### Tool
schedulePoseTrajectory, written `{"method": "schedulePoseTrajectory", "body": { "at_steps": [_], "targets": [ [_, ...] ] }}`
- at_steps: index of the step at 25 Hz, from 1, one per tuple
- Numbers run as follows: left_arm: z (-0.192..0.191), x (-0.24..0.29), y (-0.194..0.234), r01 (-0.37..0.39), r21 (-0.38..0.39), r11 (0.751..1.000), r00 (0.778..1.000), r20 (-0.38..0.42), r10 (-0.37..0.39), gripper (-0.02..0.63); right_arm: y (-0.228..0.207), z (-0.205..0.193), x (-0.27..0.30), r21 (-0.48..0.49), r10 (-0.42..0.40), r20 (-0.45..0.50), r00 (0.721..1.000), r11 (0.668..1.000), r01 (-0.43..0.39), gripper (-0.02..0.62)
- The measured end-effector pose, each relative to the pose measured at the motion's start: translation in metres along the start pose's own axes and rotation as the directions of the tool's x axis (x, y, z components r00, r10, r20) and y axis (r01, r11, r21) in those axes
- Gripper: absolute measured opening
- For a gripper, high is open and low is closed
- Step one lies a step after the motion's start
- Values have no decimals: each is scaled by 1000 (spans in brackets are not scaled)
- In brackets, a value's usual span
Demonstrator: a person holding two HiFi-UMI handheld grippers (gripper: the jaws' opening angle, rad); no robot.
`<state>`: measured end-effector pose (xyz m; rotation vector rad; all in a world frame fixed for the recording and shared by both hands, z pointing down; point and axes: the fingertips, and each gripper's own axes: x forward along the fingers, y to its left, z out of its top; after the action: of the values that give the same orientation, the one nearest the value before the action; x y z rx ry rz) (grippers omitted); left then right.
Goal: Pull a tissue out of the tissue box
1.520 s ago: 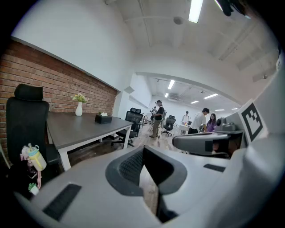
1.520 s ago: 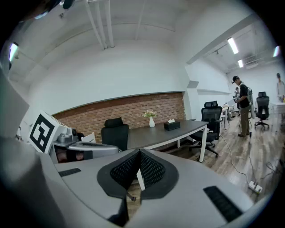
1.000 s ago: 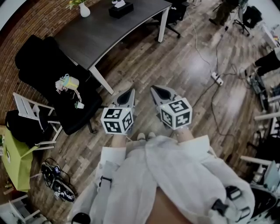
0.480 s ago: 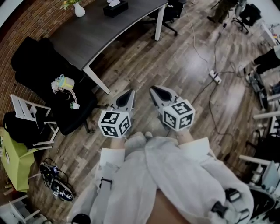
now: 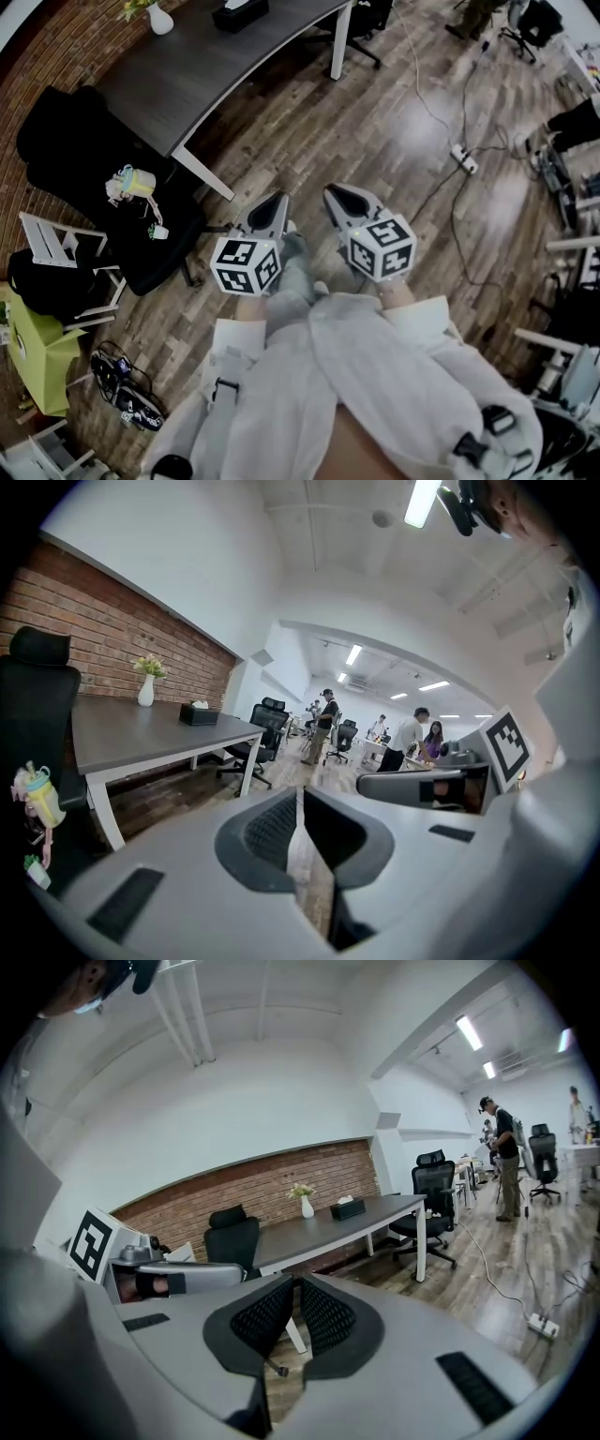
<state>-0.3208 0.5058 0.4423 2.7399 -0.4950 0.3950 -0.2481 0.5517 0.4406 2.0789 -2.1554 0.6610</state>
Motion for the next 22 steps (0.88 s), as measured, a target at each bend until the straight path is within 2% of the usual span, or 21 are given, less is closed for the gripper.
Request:
{"method": "schedulePoseTrajectory", "body": {
  "at_steps": [3,6,9,14,22],
  "targets": [
    [9,21,19,1,7,1000,1000,-5,-1,6,-17,4,21,7,-23,-6,1000,1000,23,5],
    [28,41,45,-1,20,1000,1000,-2,1,12,-31,17,51,5,-28,-21,999,1000,28,61],
    [51,63,76,5,33,999,1000,-10,-5,74,-43,40,88,-5,-38,-15,999,999,38,67],
    [88,95,128,13,59,998,1000,-10,-13,98,-57,78,143,-3,-47,7,999,999,47,75],
    [126,131,185,89,80,993,996,-21,-88,101,-68,117,212,-15,-83,30,996,996,83,84]
  ]
}}
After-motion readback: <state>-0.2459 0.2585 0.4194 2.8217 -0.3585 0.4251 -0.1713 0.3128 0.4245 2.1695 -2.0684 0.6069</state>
